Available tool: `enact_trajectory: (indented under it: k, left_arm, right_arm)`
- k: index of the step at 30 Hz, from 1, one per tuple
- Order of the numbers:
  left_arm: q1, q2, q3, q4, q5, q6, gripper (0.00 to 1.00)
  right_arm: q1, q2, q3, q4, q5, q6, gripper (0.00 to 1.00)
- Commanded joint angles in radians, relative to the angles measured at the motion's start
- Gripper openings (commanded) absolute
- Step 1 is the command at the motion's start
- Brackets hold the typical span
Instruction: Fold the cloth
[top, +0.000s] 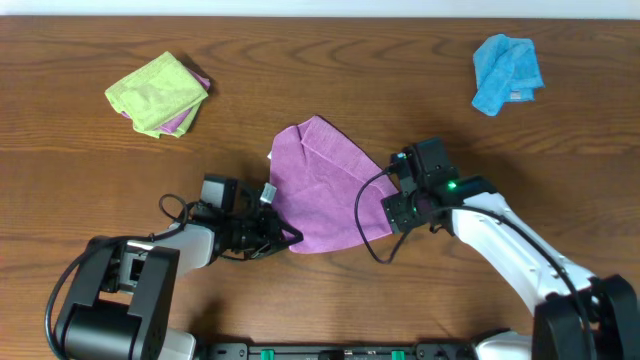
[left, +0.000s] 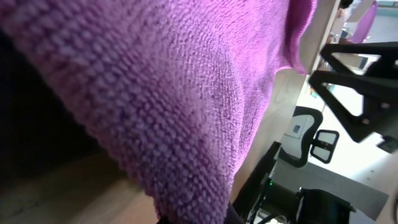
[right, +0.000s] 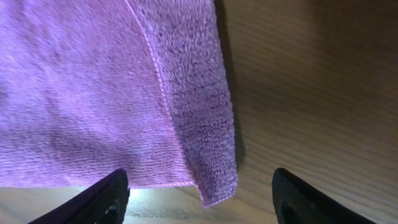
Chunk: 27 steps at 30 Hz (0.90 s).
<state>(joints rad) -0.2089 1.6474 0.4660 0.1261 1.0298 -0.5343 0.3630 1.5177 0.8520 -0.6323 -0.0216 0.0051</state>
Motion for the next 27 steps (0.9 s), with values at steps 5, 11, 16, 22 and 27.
enact_trajectory:
  k: [5, 11, 16, 22, 27]
  left_arm:
    - [0.008, 0.006, -0.003, 0.010, 0.040, 0.021, 0.06]
    - [0.008, 0.006, -0.003, 0.010, 0.045, 0.021, 0.06]
    - [0.008, 0.005, 0.015, 0.016, 0.069, 0.021, 0.06]
    - [0.035, 0.003, 0.103, 0.016, 0.116, -0.005, 0.06]
    - [0.053, -0.007, 0.153, 0.005, 0.116, -0.005, 0.06]
  right_arm:
    - [-0.006, 0.080, 0.018, 0.022, 0.018, -0.014, 0.69]
    - [-0.006, 0.093, 0.018, 0.058, 0.018, -0.014, 0.33]
    - [-0.006, 0.093, 0.018, 0.075, 0.018, -0.013, 0.01]
    - [-0.006, 0.039, 0.032, 0.056, 0.018, 0.020, 0.01]
    - [-0.009, 0.020, 0.032, 0.035, 0.045, 0.002, 0.49]
